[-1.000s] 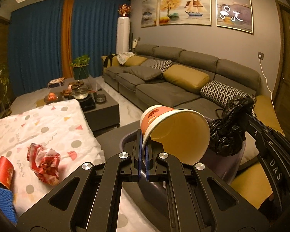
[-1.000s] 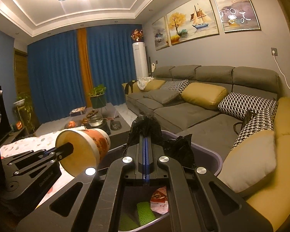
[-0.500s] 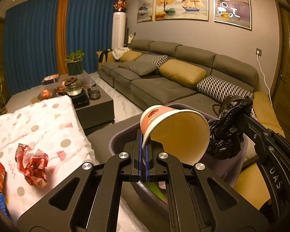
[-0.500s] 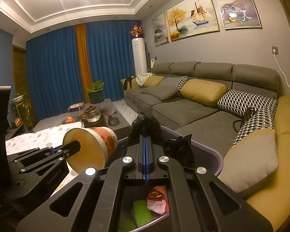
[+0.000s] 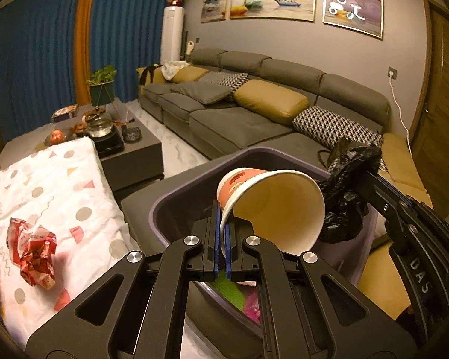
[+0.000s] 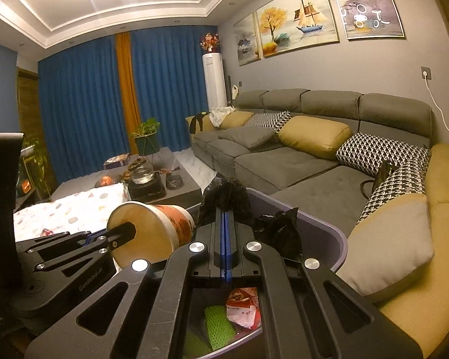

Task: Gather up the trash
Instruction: 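Open both grippers to drop the cup and black bag into the bin, then move both open grippers back to the trash on the table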

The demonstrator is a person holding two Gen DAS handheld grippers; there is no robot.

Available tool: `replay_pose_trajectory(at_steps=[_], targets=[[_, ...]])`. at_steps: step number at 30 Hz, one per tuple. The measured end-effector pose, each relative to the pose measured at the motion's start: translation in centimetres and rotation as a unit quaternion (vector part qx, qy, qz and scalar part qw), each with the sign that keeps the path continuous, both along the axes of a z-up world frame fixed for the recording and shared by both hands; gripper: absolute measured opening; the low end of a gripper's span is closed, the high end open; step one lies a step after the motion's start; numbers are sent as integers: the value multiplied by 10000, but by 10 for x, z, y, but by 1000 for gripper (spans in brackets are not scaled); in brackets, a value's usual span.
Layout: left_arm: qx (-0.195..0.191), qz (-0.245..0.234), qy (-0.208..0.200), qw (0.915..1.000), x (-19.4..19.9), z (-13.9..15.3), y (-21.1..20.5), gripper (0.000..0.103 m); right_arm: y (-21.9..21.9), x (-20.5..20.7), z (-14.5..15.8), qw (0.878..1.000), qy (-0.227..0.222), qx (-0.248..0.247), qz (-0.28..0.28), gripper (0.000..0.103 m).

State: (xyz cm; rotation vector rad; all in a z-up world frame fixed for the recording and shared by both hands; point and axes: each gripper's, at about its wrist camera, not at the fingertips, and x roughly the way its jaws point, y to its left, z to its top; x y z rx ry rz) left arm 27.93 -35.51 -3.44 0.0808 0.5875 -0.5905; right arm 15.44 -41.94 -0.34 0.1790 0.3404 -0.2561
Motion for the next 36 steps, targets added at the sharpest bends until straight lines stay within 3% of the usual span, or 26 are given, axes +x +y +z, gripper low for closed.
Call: replay_pose_trajectory(at_steps=[3, 5, 6, 7, 8, 9, 12, 16, 24, 30, 36], targets=[[21, -104, 20, 9999, -1, -3, -1, 8, -2, 3, 0, 10000, 18, 25, -16, 1], [16, -103, 35, 9999, 0, -4, 0, 24, -4, 5, -2, 10000, 52, 57, -33, 2], [-34, -110, 63, 9999, 0, -4, 2, 42, -5, 5, -3, 9999, 71, 79, -39, 2], [-77, -111, 67, 9999, 0, -3, 4, 53, -6, 6, -4, 9999, 91, 100, -45, 3], [-141, -104, 53, 9998, -1, -3, 7, 54, -8, 7, -6, 9998, 115, 124, -58, 5], [-136, -83, 50, 9999, -1, -3, 9, 56, -10, 7, -7, 9998, 131, 144, -77, 12], [-195, 62, 80, 9998, -3, -4, 19, 67, -12, 5, -9, 9997, 102, 182, -120, 44], [-285, 324, 66, 9990, -10, -4, 39, 78, -10, 1, -8, 9998, 74, 143, -126, 49], [-280, 1180, -261, 9923, -38, 4, 100, 89, 14, -19, -7, 9999, -91, 72, -51, 72], [-165, 1920, -411, 9804, -63, 2, 165, 91, 42, -31, -7, 9995, -122, 190, 216, 75], [-41, 2763, -467, 9599, -90, -1, 235, 91, 93, -38, -6, 9970, -153, 157, 737, 76]])
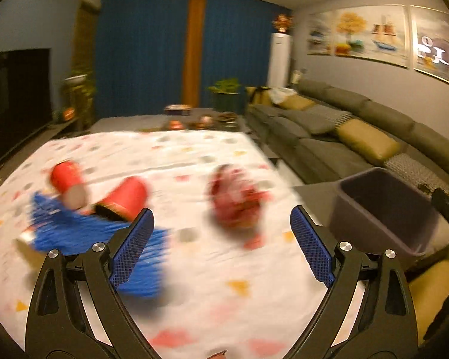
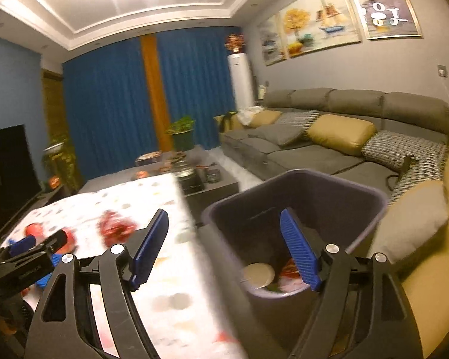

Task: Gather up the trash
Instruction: 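Move both open grippers back to the trash on the table, then grasp the blue foam net with the right gripper while the left grasps another white paper cup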

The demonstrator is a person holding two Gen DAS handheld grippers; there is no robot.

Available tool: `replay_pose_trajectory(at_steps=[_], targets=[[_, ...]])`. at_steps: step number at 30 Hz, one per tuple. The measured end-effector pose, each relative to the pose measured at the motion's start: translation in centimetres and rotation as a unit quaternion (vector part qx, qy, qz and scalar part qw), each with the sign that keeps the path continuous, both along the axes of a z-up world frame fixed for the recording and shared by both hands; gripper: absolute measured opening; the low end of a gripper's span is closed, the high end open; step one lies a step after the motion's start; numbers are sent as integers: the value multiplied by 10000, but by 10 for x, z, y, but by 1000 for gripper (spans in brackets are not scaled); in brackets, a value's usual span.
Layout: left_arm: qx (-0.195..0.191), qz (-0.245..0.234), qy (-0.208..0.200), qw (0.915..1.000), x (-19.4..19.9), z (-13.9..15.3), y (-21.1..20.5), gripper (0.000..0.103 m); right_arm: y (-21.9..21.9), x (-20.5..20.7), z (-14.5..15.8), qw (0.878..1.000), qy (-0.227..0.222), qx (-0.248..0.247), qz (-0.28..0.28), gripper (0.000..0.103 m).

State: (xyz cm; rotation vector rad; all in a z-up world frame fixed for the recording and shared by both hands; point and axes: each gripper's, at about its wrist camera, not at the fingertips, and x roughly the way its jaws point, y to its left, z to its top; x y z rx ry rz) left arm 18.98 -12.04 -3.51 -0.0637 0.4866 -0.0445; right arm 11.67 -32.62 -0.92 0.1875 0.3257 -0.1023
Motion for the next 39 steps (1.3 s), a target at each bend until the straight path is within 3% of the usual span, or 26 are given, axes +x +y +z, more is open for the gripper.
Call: replay_pose_trajectory(at_steps=[10, 19, 28, 30, 39], targets=[[81, 1102, -46, 9939, -49, -4, 114, 91, 106, 0, -9, 9943, 118, -115, 1058, 76], [-68, 1630, -75, 9866, -80, -2, 180, 91, 170, 6, -23, 9846, 343, -166, 1706, 76], [-169, 1764, -112, 9841, -87, -6, 208, 91, 229, 30, -40, 9707, 665, -239, 2298, 77], [-185, 1791, -103, 9836, -87, -7, 214, 91, 234, 38, -43, 9700, 758, -171, 2304, 83], [-153, 1828, -173, 9829, -87, -7, 227, 91, 235, 74, -62, 9692, 1138, -16, 2185, 83]])
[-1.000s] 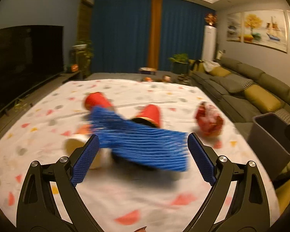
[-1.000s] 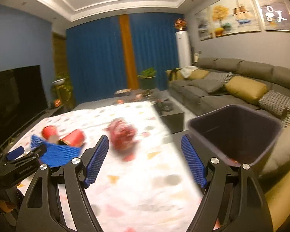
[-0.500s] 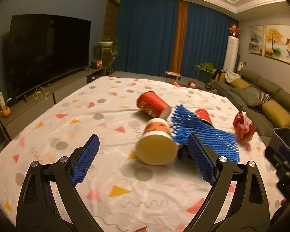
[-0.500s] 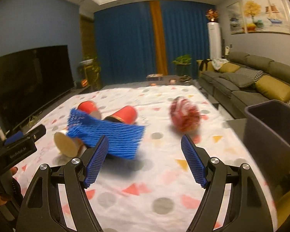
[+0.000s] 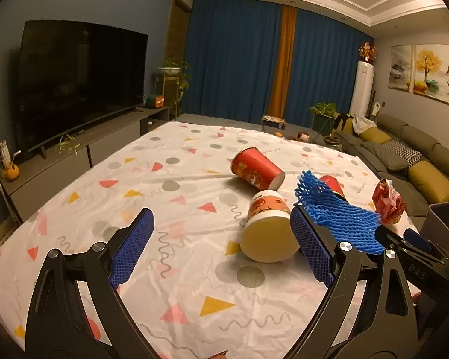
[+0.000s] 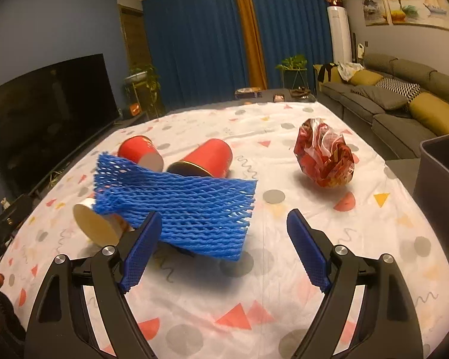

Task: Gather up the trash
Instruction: 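Grasp the blue foam net with the right gripper while the left grasps another white paper cup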

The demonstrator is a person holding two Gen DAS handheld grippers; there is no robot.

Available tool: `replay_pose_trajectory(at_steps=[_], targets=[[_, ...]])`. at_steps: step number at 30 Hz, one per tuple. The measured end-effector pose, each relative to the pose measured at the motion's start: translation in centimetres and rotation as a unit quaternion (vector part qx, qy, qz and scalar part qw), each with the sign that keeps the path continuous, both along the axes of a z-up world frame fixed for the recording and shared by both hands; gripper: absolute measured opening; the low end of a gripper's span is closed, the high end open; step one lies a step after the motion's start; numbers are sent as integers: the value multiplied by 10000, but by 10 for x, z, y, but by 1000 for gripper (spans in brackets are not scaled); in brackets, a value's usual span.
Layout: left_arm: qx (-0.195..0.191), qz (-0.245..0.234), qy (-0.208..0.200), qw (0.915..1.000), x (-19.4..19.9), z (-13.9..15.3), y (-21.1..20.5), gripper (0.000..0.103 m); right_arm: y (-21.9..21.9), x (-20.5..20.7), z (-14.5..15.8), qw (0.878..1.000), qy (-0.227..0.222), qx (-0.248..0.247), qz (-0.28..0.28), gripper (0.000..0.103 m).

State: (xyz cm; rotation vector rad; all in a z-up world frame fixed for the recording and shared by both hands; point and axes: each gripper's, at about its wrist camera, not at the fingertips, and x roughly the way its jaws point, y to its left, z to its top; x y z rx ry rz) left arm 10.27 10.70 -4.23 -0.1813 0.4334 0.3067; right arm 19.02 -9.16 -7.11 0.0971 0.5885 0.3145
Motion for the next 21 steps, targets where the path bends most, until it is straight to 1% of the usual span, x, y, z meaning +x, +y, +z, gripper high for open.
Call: replay_pose_trajectory(at_steps=[5, 7, 8, 10, 11, 13, 14, 16, 17, 19, 21], targets=[[-35, -40, 40, 10000, 5, -4, 2, 91, 0, 10, -8, 9999, 160, 22, 30, 82], [-38, -52, 58, 10000, 7, -6, 2, 91, 1, 15, -10, 9996, 248, 64, 81, 76], [-39, -56, 68, 10000, 8, -6, 2, 91, 0, 18, -12, 9994, 310, 116, 103, 75], [-45, -63, 97, 9999, 10, -8, 3, 91, 0, 22, -14, 9989, 409, 206, 142, 66], [-53, -70, 109, 9999, 10, -9, 3, 91, 0, 24, -16, 9984, 469, 261, 175, 64], [-52, -74, 134, 9999, 12, -11, 4, 91, 0, 26, -17, 9978, 533, 313, 236, 50], [-51, -76, 147, 9999, 13, -11, 5, 91, 1, 27, -17, 9975, 557, 328, 272, 47], [-60, -86, 173, 9998, 14, -12, 6, 91, 2, 27, -17, 9972, 566, 354, 330, 37], [-59, -95, 187, 9998, 15, -13, 6, 91, 3, 26, -17, 9969, 565, 389, 378, 35], [-36, -120, 228, 9997, 17, -14, 6, 91, 3, 24, -16, 9967, 540, 424, 429, 27], [-19, -156, 276, 9995, 19, -16, 6, 91, 4, 21, -14, 9967, 493, 423, 477, 13]])
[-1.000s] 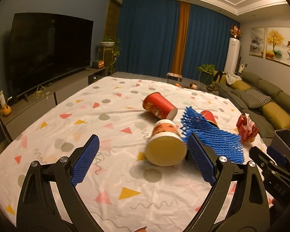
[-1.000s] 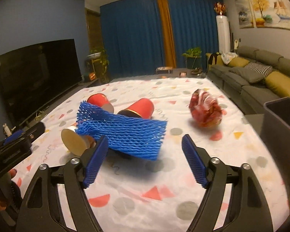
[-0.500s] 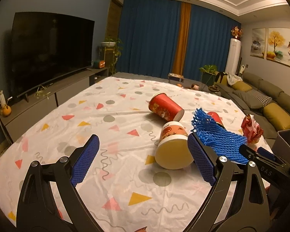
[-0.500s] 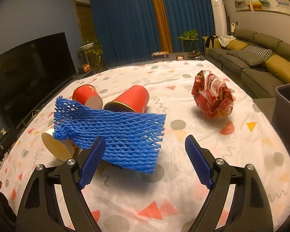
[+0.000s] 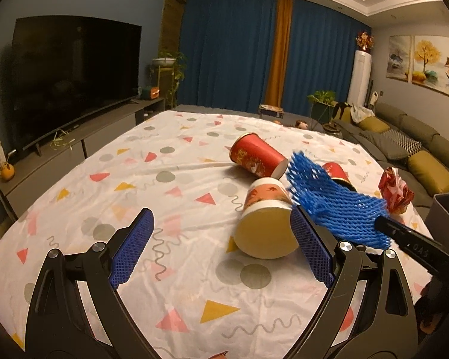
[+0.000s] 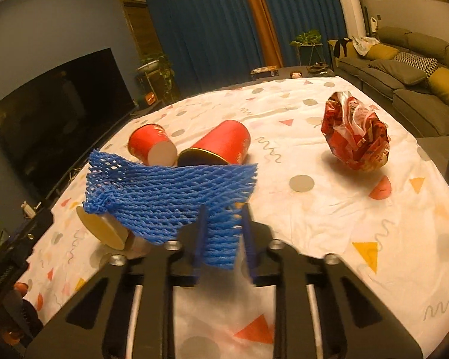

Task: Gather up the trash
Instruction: 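Grasp the blue foam net with the right gripper while the left grasps another white paper cup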

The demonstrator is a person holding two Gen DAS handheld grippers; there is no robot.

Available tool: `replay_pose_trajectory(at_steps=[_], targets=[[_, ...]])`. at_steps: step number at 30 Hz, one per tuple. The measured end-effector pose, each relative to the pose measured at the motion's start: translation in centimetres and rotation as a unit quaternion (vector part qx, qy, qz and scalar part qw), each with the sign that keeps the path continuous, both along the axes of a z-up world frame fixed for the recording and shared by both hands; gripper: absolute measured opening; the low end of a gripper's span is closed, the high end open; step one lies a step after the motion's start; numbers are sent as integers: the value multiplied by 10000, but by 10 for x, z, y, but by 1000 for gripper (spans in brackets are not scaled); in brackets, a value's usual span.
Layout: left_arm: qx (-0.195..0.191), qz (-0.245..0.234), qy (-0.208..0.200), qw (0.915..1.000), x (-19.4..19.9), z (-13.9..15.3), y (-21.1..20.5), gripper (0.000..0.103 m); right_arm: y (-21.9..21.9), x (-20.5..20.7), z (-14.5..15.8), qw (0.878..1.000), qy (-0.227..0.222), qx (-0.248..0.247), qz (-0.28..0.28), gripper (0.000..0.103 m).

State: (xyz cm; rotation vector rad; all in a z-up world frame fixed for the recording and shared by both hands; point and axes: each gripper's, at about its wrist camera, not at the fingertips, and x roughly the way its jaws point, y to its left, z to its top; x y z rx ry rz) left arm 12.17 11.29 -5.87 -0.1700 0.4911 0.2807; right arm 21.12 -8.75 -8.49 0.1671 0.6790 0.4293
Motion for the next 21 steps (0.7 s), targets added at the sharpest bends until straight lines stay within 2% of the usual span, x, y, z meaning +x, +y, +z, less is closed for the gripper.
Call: replay_pose_trajectory(at_steps=[3, 11, 15, 17, 20, 21], targets=[[-40, -73, 78, 9999, 4, -4, 1, 91, 1, -5, 4, 9999, -106, -8, 45, 6], [-195, -169, 268, 9993, 16, -13, 6, 89, -4, -27, 26, 9984, -563, 2, 21, 5], [-201, -273, 455, 9984, 28, -17, 5, 73, -10, -36, 37, 9974, -717, 94, -28, 5], [-276, -369, 609, 9971, 36, -20, 5, 59, -12, -39, 42, 9969, -778, 124, -19, 5], [-391, -476, 737, 9954, 44, -25, 6, 46, -13, -44, 49, 9959, -900, 98, -32, 5], [-455, -539, 788, 9944, 47, -26, 6, 38, -13, -45, 52, 9956, -936, 90, -32, 5]])
